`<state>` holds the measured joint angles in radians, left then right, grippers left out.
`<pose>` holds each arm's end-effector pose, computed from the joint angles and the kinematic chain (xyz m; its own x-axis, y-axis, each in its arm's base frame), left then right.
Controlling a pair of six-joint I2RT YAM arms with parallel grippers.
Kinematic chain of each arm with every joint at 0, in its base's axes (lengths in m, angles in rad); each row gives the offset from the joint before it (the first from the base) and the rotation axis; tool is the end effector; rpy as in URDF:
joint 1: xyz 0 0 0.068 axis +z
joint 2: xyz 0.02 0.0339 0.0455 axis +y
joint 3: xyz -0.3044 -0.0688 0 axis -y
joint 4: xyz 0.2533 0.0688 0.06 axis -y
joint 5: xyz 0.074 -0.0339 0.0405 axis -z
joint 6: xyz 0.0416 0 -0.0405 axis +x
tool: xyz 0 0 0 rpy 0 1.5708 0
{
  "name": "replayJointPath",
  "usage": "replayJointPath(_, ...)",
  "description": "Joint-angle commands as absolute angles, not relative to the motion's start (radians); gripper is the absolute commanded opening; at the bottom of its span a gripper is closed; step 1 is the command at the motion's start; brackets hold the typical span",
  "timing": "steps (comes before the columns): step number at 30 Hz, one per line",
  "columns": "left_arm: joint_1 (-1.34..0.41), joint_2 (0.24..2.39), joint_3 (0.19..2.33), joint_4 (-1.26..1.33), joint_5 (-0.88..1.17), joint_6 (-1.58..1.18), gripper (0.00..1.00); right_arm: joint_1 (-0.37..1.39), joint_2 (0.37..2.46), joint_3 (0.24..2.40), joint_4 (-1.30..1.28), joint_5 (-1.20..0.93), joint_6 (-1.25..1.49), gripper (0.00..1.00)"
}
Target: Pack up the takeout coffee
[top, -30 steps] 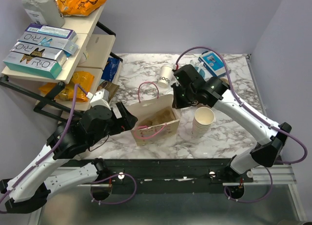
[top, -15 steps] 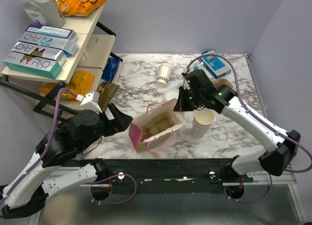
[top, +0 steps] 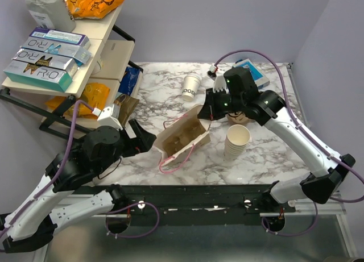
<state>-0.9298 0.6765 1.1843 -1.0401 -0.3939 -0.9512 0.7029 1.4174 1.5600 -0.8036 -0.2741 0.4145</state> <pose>0.0556 -0.0479 0.4226 -0.6178 -0.4291 -0.6589 0.0679 0.8057 -0.5884 0.2260 0.2062 0.4397 -0.7450 -0.1231 -0.6556 -0.5302 0.7057 0.4700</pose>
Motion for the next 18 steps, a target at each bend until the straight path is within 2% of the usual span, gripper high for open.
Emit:
replayJointPath(1, -0.931, 0.628, 1.166, -0.98, -0.405, -0.878, 0.99, 0.727, 1.35, 1.539, -0.773, -0.345, 0.183, 0.01)
replayJointPath(6, -0.931, 0.526, 1.112, -0.869, -0.25, -0.779, 0.99, 0.756, 1.206, 1.309, -0.586, -0.319, 0.011, 0.01)
replayJointPath(9, -0.931, 0.477, 1.101, -0.831, -0.166, -0.727, 0.99, 0.759, 1.144, 1.287, -0.532, -0.313, -0.048, 0.01)
replayJointPath(18, -0.931, 0.502, 1.14, -0.865, -0.201, -0.726, 0.99, 0.775, 1.134, 1.301, -0.521, -0.287, -0.014, 0.01)
